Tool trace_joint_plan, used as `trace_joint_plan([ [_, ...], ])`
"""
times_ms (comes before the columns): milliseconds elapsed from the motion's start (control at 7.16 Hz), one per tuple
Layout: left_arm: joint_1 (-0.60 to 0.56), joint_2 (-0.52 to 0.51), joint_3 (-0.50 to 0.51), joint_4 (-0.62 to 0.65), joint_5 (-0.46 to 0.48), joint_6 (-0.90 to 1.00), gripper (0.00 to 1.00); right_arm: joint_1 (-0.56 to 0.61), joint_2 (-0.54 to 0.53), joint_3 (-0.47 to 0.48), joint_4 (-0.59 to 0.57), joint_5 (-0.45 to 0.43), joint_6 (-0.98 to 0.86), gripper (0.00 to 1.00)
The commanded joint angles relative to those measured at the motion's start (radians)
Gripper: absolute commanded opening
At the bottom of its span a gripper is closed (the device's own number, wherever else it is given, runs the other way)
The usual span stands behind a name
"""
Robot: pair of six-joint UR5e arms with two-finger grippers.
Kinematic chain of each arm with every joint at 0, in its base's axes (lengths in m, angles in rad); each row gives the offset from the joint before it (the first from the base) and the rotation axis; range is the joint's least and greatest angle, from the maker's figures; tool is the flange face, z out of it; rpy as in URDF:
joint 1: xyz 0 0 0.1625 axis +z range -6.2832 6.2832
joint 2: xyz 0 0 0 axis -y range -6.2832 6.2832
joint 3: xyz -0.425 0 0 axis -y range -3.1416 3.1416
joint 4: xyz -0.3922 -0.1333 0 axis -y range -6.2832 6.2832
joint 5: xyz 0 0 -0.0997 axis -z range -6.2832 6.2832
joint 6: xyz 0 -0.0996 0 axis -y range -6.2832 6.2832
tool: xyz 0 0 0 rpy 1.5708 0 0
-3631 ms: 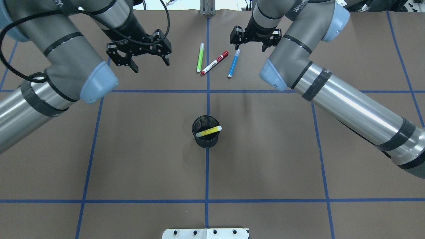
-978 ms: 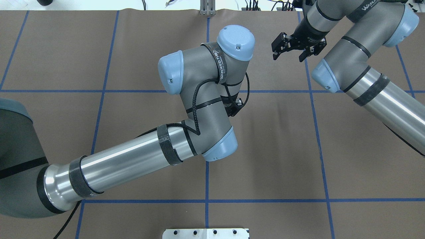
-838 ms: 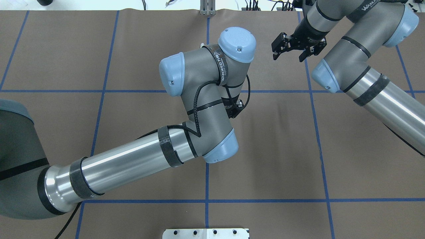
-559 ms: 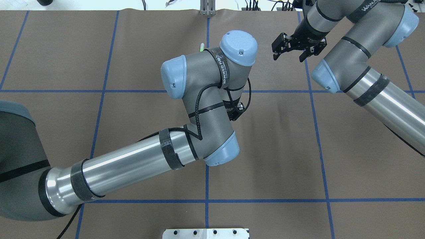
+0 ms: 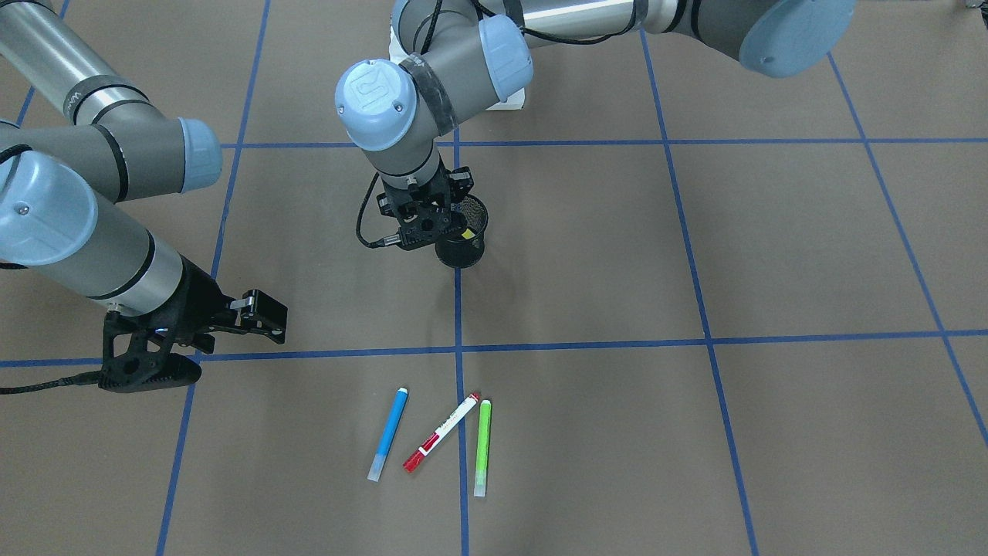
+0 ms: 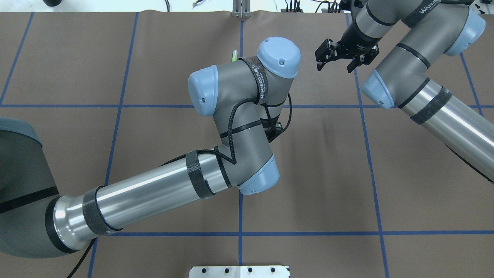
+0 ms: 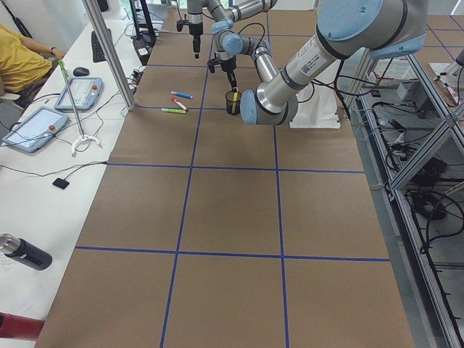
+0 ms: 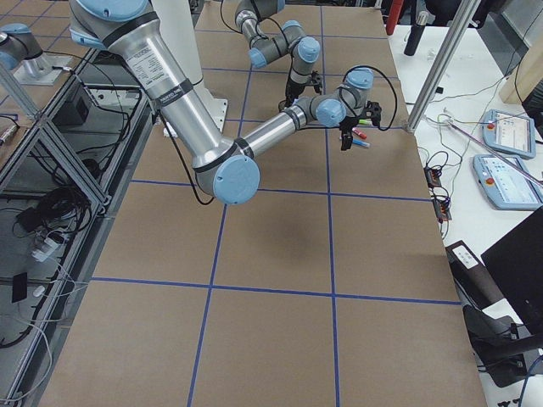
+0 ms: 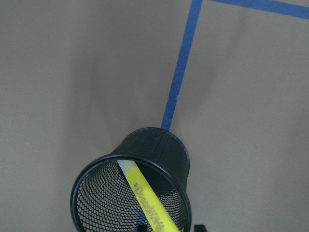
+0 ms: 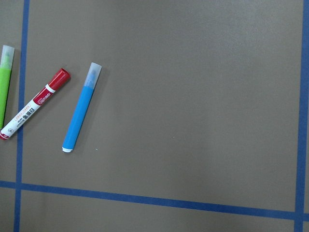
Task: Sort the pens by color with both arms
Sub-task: 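Position the left gripper above the cup over the yellow highlighter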
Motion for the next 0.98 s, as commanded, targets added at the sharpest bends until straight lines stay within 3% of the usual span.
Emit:
trace_joint_plan([
  [0,0.0,0.003,-0.013,0.005,0.0,0.0,0.2,0.0,0.0,0.0,0.002,0.0,0.0,0.99],
  [279,0.0,0.008,-0.042,0.048,0.002,0.002,0.2,0.0,0.002,0.002,0.002,-0.002,0.001,0.99],
  [559,-0.001,0.012,-0.068,0.049,0.0,0.027,0.62,0.0,0.003,0.002,0.002,0.0,0.0,0.99],
  [838,0.0,0.022,-0.07,0.049,0.0,0.028,0.63,-0.003,0.002,0.0,0.002,-0.002,0.0,0.99],
])
